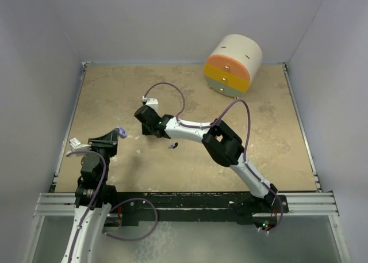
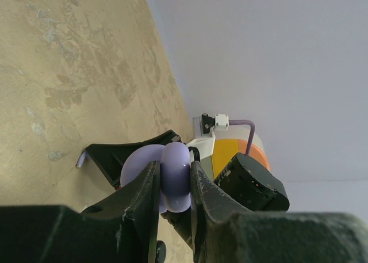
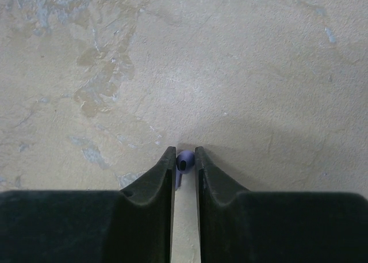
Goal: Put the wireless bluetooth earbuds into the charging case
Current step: Pick up the earbud from the center of the board.
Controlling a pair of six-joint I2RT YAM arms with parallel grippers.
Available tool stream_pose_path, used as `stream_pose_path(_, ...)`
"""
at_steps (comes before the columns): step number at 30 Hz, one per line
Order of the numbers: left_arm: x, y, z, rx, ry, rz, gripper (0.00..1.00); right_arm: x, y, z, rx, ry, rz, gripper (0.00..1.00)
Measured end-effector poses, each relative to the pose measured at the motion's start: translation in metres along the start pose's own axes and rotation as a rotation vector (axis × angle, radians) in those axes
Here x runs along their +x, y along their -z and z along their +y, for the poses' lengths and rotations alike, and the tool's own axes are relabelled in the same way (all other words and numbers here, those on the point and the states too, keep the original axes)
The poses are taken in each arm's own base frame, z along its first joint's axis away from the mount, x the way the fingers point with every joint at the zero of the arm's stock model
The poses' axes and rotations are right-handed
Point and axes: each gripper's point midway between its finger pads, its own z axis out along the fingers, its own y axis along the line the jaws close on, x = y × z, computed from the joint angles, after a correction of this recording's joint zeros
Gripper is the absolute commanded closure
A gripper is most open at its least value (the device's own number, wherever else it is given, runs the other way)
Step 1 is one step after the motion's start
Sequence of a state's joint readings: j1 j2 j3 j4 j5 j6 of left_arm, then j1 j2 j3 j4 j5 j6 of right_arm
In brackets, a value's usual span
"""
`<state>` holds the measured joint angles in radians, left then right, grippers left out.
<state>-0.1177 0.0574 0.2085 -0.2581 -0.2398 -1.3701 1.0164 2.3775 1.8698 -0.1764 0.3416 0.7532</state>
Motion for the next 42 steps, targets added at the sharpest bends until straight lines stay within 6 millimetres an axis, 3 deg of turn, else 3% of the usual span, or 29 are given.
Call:
stream_pose_path(7,0.000,0.000,0.001,-0.003,-0.003,0.001,1.00,0.000,0.000,0.000,0.001,-0.007,-0.005,1.00)
stream_pose_path(11,0.002,-0.002,0.003,-0.016,-0.010,0.006,1.00,-0.001,0.000,0.000,-0.013,-0.015,-0.023,1.00)
stream_pose_path(18,0.023,-0.019,0.016,-0.087,-0.055,0.100,1.00,-0.001,0.027,-0.036,-0.018,-0.022,-0.041,1.00)
stream_pose_path(23,0.054,-0.039,0.024,-0.141,-0.090,0.251,1.00,-0.048,0.064,-0.073,-0.041,-0.066,-0.165,1.00)
stream_pose_path(26,0.069,-0.051,0.016,-0.128,-0.096,0.327,1.00,-0.090,0.094,-0.096,-0.064,-0.094,-0.295,1.00)
stream_pose_path(30,0.085,-0.066,0.000,-0.068,-0.080,0.403,1.00,-0.130,0.127,-0.122,-0.079,-0.112,-0.460,1.00)
stream_pose_path(34,0.098,-0.079,-0.013,-0.012,-0.058,0.462,1.00,-0.140,0.148,-0.143,-0.090,-0.111,-0.566,1.00)
stream_pose_path(42,0.133,-0.085,-0.048,0.099,-0.038,0.562,1.00,-0.146,0.153,-0.159,-0.105,-0.088,-0.684,1.00)
